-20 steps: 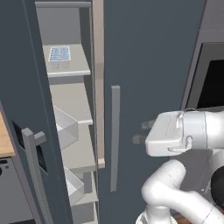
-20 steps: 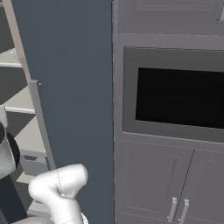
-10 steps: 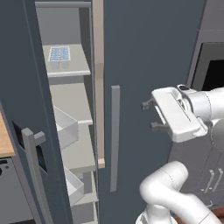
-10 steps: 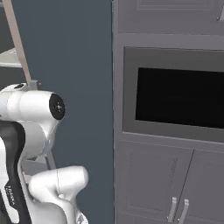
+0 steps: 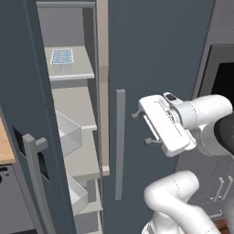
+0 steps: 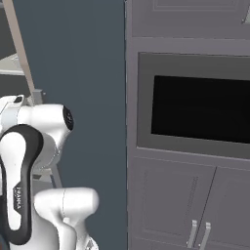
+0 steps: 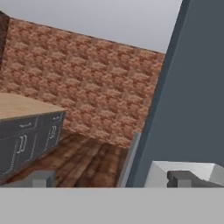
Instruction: Open the freezer door, pick up the ice cube tray from the freezer, and place it on the dining counter.
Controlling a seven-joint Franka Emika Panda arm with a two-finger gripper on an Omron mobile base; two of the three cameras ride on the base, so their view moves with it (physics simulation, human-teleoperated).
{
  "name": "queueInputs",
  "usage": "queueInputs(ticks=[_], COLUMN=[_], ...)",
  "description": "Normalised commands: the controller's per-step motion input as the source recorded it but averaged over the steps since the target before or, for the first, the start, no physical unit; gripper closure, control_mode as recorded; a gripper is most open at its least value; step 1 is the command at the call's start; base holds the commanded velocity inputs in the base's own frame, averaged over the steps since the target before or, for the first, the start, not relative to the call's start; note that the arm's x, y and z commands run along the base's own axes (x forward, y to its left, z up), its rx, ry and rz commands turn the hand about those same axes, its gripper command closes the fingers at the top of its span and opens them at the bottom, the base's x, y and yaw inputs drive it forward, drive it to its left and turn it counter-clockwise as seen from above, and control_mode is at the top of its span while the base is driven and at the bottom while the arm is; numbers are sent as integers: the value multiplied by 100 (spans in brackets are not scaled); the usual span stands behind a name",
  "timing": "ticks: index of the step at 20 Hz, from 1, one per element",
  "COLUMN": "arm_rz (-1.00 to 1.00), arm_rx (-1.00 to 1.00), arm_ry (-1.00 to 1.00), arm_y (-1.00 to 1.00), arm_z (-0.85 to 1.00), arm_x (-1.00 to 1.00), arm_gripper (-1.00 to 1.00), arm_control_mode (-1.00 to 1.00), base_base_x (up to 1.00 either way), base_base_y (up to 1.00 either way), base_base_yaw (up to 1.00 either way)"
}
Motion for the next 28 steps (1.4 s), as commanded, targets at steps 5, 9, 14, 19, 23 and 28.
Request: queueInputs(ticks=[5, 9, 14, 19, 23, 28], arm_rz=[8, 2, 0, 2, 3, 1], arm_rx=[5, 3, 0, 0, 0, 0], arm_ry=[0, 3, 4, 4, 4, 4], arm_y=[49, 25, 45, 22, 19, 3], arm_z=[-1, 0, 0, 0, 0, 0], arm_x=[-1, 0, 0, 0, 0, 0], arm_gripper=[-100, -100, -100, -100, -100, -100], arm_control_mode=[-100, -100, -100, -100, -100, -100], base_base_x=[0, 0, 0, 0, 0, 0], base_base_y=[0, 0, 0, 0, 0, 0], base_base_yaw=[0, 0, 0, 0, 0, 0])
